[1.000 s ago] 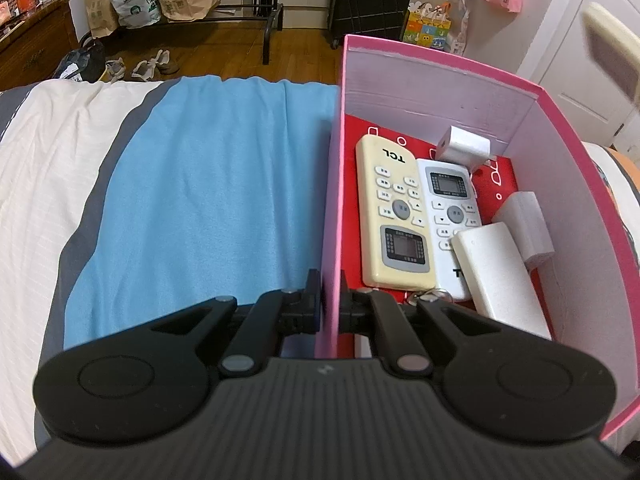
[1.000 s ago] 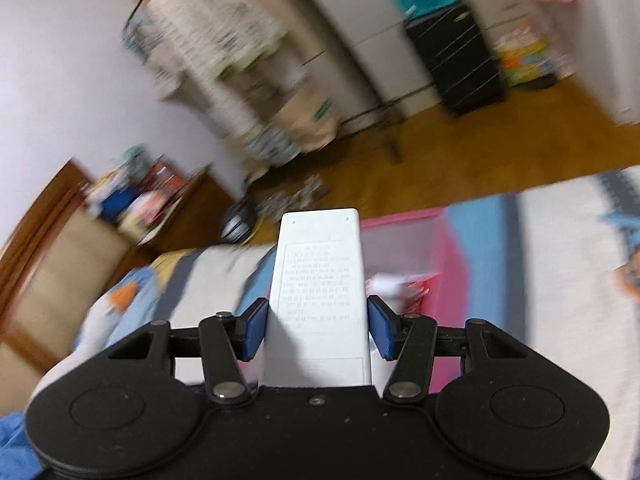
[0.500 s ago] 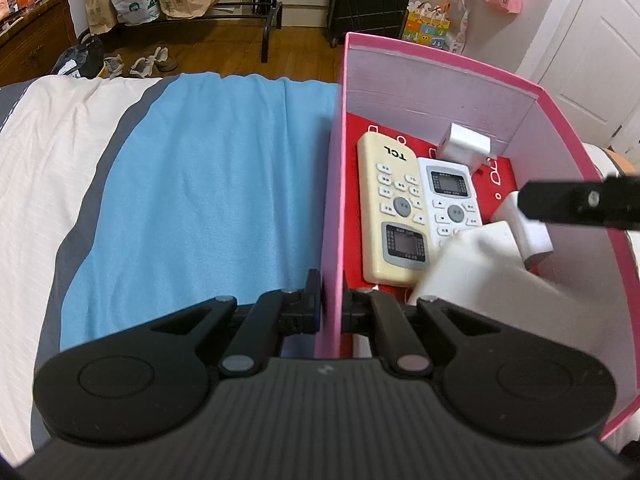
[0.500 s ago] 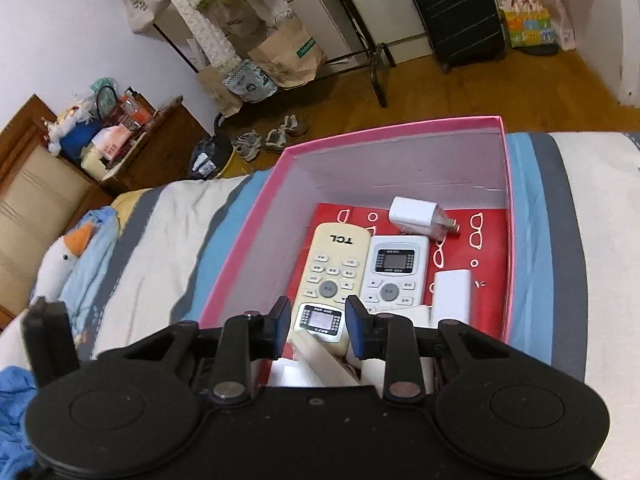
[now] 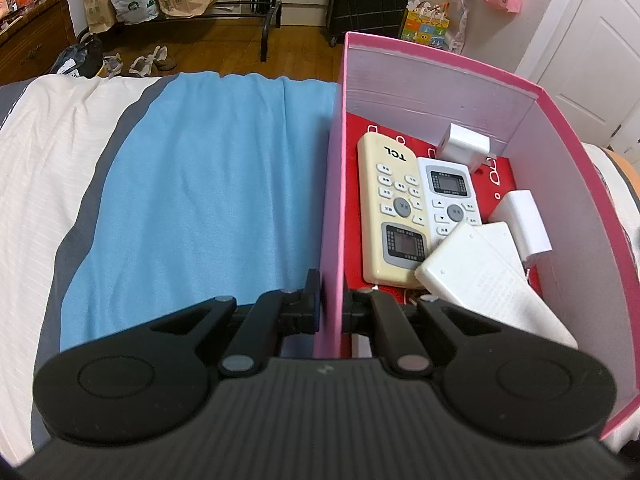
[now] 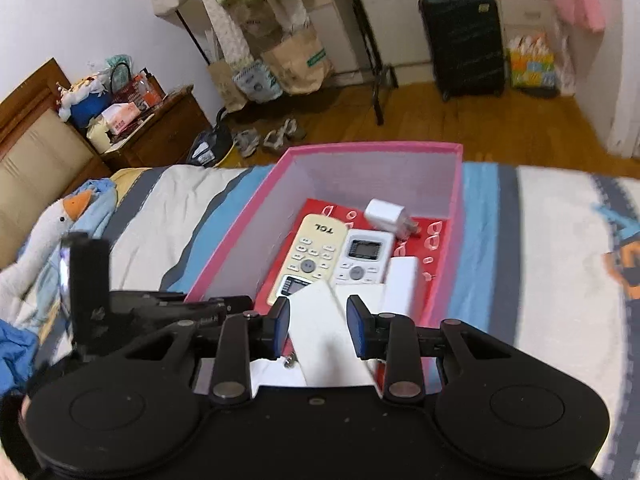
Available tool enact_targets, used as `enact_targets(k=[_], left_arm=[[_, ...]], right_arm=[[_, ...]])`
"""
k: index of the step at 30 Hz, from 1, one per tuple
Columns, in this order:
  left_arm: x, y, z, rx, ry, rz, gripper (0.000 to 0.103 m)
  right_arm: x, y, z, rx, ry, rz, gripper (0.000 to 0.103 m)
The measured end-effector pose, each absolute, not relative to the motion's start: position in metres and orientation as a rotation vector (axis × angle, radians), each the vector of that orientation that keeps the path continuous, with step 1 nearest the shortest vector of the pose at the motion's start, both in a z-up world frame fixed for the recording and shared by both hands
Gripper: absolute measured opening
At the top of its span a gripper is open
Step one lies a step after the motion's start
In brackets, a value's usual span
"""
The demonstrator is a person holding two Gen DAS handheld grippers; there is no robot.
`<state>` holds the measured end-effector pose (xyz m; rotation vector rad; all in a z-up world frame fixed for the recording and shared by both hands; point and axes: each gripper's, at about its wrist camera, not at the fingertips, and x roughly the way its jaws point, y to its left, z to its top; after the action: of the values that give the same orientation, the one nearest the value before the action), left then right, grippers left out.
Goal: Organize rigid objects
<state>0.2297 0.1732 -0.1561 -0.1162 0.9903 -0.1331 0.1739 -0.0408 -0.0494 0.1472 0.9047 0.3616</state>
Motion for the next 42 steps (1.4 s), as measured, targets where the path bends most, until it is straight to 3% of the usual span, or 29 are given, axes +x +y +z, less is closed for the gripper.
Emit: enact_targets(k=[12, 20, 25, 33, 42], left_arm=[[0.212, 0.166, -0.146, -0.079, 1.000, -0.103, 0.007], [0.146, 0.152, -0.085, -0.004, 0.795, -0.053, 0.014], [0.100, 0.131, -0.058, -0.009, 0.702, -0.084, 0.016], [0.050, 0.099, -0.032, -0.031, 0.588, -0.105, 0.029], [0.025, 0.085, -0.027, -0.044, 0.568, -0.121, 0.035]], right_arm=[[0.072, -0.083, -0.017, 0.073, 0.699, 0.183, 0.039], [0.026, -0.098, 0.002, 0.046, 0.535, 0.118, 0.041], [0.008, -0.107, 0.003, 0.058, 0.505, 0.097, 0.043], [-0.009, -0.107, 0.004, 0.085, 0.467, 0.080, 0.049], [-0.011, -0.101, 0.001, 0.046, 0.469, 0.018, 0.049]])
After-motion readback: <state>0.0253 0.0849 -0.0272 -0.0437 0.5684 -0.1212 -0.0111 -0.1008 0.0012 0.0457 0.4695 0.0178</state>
